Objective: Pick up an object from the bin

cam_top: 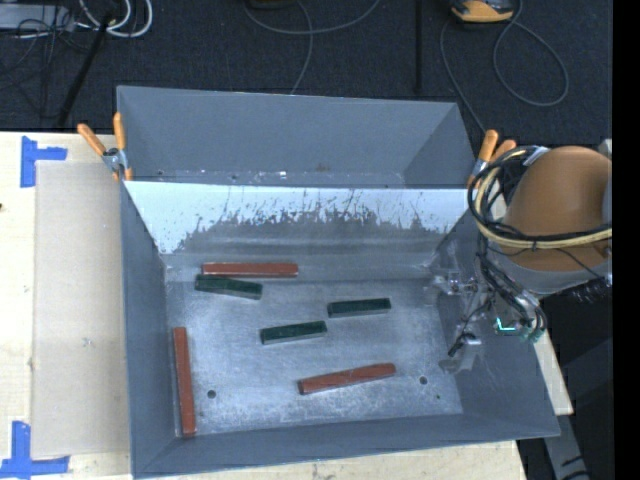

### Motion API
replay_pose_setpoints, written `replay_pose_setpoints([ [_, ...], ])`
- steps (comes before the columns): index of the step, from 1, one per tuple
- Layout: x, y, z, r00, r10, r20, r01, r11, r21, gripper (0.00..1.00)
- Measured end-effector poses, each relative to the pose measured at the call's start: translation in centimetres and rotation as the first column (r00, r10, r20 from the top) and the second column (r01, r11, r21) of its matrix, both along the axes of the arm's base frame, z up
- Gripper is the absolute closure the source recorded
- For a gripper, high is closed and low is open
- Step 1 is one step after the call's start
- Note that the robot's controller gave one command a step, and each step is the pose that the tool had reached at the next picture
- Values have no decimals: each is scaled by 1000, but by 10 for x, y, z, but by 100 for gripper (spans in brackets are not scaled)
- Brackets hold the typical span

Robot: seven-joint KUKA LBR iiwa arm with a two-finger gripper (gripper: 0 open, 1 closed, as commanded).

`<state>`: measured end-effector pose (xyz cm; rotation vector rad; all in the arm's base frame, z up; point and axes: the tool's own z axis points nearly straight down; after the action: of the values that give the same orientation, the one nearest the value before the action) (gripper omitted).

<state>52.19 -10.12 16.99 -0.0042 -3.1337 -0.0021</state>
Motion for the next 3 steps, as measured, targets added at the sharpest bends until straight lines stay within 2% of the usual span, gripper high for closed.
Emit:
replay_pose_setpoints([
  [1,-30,43,-105,999,-32,-2,32,999,2,0],
  [2,-27,41,-101,1000,-30,6,30,1000,-1,100],
  [3,0,13,39,997,-78,18,78,997,-2,100],
])
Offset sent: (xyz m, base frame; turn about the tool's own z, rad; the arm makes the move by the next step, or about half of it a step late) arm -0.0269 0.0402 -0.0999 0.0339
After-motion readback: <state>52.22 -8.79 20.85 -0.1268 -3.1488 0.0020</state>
